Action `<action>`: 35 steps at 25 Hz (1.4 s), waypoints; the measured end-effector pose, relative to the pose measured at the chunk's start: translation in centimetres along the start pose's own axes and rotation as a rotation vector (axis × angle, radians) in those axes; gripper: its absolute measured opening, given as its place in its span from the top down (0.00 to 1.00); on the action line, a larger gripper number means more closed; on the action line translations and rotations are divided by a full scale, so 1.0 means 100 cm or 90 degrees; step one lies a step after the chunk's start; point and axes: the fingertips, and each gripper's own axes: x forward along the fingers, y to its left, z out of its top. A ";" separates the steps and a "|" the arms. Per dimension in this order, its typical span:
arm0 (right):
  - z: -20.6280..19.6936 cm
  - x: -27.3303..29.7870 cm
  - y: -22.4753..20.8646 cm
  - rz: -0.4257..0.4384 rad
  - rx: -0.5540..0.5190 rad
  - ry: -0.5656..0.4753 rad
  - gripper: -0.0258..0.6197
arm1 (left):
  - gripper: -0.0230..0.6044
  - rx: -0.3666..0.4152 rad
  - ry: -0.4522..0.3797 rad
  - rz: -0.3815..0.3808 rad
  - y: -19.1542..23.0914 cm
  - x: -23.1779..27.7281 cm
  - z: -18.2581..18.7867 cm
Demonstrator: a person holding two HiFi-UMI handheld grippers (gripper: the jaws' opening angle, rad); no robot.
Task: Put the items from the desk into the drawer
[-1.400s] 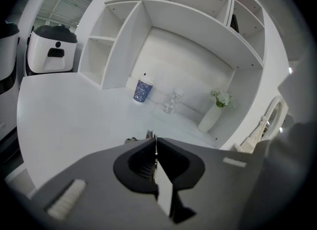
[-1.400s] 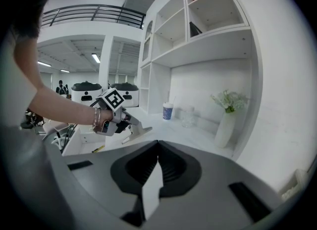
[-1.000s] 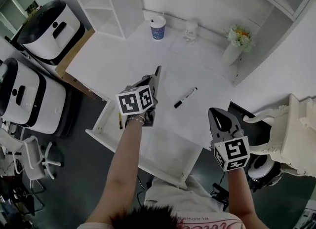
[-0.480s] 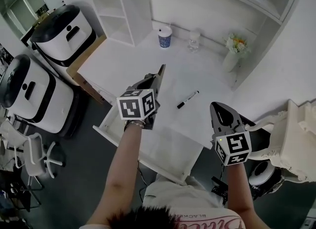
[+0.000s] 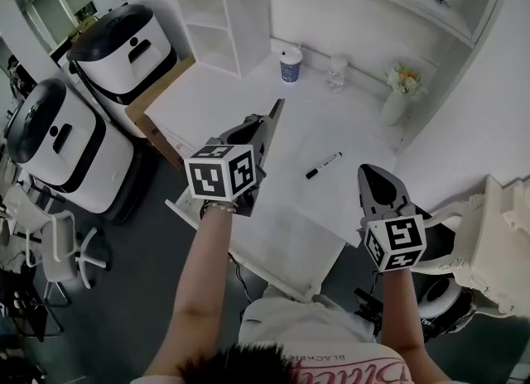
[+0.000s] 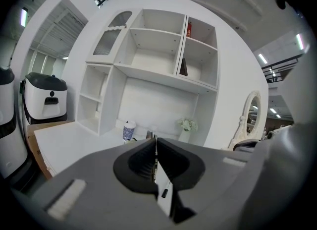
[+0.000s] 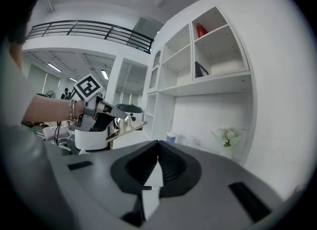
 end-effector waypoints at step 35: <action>-0.040 0.021 0.041 0.052 0.006 0.067 0.95 | 0.94 -0.150 0.145 0.081 0.067 -0.075 -0.176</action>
